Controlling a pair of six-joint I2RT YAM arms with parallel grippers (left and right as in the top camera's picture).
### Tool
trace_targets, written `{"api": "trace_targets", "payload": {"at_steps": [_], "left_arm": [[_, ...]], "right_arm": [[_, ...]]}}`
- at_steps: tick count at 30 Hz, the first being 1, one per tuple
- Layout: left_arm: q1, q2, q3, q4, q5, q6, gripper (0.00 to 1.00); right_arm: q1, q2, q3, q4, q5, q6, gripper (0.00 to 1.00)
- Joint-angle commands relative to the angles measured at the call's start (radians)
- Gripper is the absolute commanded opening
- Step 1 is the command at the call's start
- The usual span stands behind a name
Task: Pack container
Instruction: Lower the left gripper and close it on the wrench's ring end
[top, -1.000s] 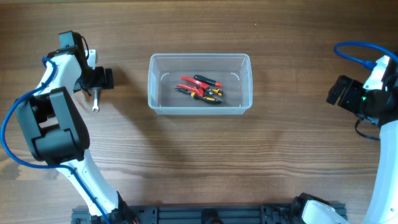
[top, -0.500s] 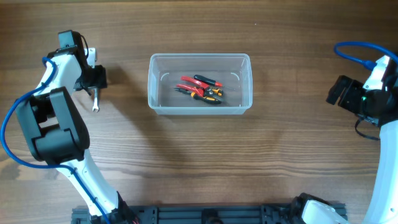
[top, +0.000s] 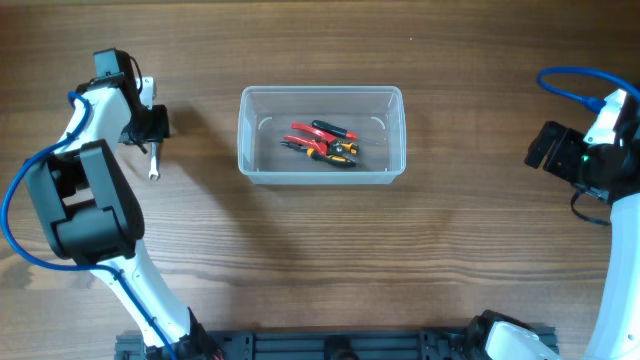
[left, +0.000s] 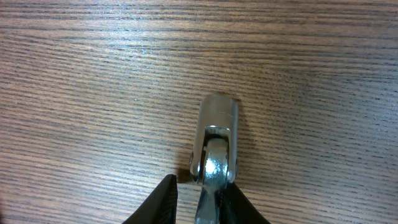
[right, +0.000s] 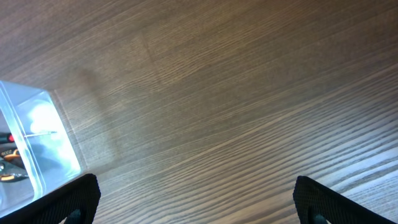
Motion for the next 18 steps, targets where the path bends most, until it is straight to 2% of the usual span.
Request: {"api": "trace_targets", "payload": {"at_steps": [1, 18], "left_arm": [[0.01, 0.029, 0.013, -0.002, 0.032, -0.002, 0.21], [0.009, 0.029, 0.013, -0.002, 0.05, -0.003, 0.06]], "right_arm": [[-0.003, 0.006, -0.002, 0.003, -0.012, -0.004, 1.0], [-0.003, 0.006, -0.002, 0.003, -0.012, -0.004, 1.0]]}}
